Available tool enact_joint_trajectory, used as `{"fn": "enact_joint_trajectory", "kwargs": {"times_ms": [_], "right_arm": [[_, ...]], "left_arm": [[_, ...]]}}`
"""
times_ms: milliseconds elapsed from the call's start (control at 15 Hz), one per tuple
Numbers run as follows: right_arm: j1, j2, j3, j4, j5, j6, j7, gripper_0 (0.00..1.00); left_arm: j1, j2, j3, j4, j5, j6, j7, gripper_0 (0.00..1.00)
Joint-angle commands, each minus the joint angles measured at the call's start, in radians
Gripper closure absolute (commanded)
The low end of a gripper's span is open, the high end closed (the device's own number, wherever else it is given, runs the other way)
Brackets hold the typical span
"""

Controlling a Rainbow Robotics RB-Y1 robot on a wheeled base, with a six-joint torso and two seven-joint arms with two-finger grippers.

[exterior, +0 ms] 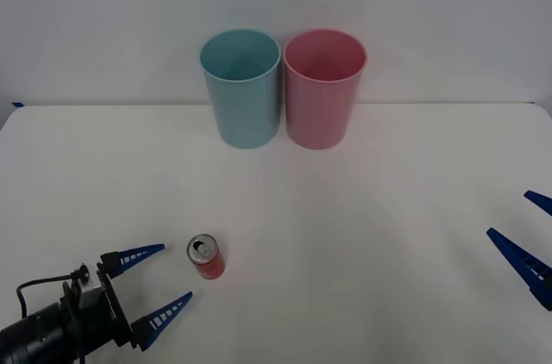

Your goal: Grasp the object on the table and drop it into the matching bin: aluminum can to the light blue bin, PET bottle to the pink bin.

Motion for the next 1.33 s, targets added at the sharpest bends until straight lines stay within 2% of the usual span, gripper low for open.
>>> {"fn": "enact_joint_trajectory", "kwargs": {"times_ms": [67,600,1133,1200,1267,1333], "right_arm": [[0.000,0.000,0.000,0.000,0.000,0.000,0.000,0.00],[0.000,0.000,0.000,0.000,0.000,0.000,0.000,0.00],[0.000,0.000,0.000,0.000,0.000,0.000,0.000,0.00],[0.000,0.000,0.000,0.000,0.000,0.000,0.000,0.00],[0.000,0.000,0.000,0.000,0.000,0.000,0.000,0.00],[0.000,0.000,0.000,0.000,0.000,0.000,0.000,0.00]], "left_arm": [[-0.024,-0.027,-0.002,0.000,-0.036,0.018,0.002,0.00],[-0.098,-0.111,-0.013,0.027,-0.136,0.077,0.014,0.00],[-0.142,-0.116,-0.062,0.066,-0.141,0.139,0.016,0.00],[-0.144,-0.116,-0.063,0.066,-0.141,0.140,0.016,0.07],[-0.144,-0.116,-0.063,0.066,-0.142,0.142,0.014,0.54],[-0.142,-0.116,-0.065,0.066,-0.142,0.140,0.013,0.80]]}}
